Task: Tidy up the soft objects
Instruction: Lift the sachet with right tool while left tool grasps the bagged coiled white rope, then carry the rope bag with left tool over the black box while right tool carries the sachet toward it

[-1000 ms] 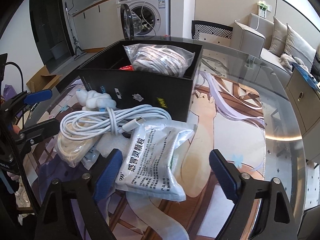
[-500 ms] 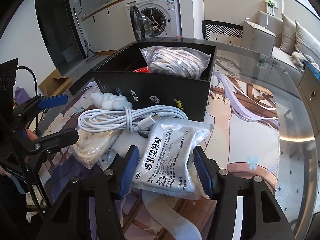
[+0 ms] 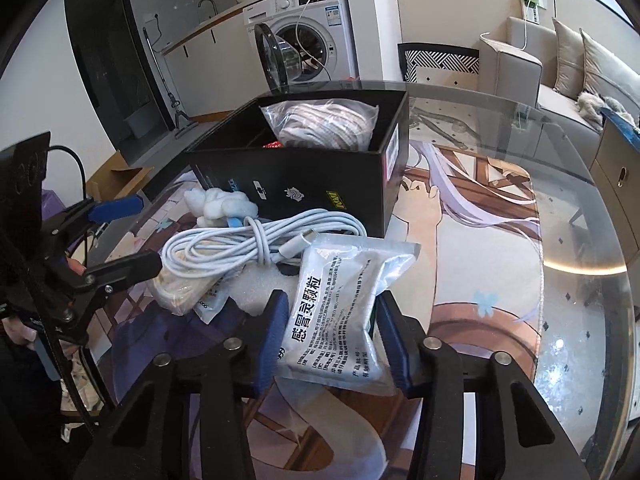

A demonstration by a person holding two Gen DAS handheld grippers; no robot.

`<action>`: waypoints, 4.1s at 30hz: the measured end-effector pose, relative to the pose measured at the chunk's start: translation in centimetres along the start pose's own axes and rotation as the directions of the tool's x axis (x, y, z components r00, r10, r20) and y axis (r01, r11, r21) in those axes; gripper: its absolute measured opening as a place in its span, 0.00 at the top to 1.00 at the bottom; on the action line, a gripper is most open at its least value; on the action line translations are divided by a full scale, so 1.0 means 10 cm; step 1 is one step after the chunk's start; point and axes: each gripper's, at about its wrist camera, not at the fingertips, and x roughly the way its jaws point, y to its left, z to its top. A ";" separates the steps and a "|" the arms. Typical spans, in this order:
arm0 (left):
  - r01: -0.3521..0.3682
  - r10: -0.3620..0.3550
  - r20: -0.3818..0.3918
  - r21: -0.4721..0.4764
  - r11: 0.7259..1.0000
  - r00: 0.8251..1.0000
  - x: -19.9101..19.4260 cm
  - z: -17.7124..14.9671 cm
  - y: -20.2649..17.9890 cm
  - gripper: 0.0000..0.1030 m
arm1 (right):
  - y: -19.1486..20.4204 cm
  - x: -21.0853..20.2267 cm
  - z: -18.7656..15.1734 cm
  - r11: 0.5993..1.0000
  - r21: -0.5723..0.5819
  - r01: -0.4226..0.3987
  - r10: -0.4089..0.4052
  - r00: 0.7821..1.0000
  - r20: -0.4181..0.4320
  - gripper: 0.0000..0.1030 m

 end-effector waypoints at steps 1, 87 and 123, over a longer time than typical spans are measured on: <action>0.001 -0.001 0.000 0.001 1.000 1.000 0.00 0.00 -0.01 0.00 | -0.01 -0.01 0.00 1.000 -0.005 0.003 -0.003 1.000 0.003 0.59; 0.116 -0.113 0.054 -0.061 0.991 0.992 -0.40 -0.01 0.04 0.60 | 0.01 -0.73 0.12 0.999 -0.044 0.006 0.004 0.976 0.218 0.67; 0.088 -0.075 0.201 -0.057 0.994 0.977 -0.55 0.63 0.10 0.60 | 0.16 -0.87 0.68 0.997 -0.082 -0.009 0.033 0.954 0.297 0.67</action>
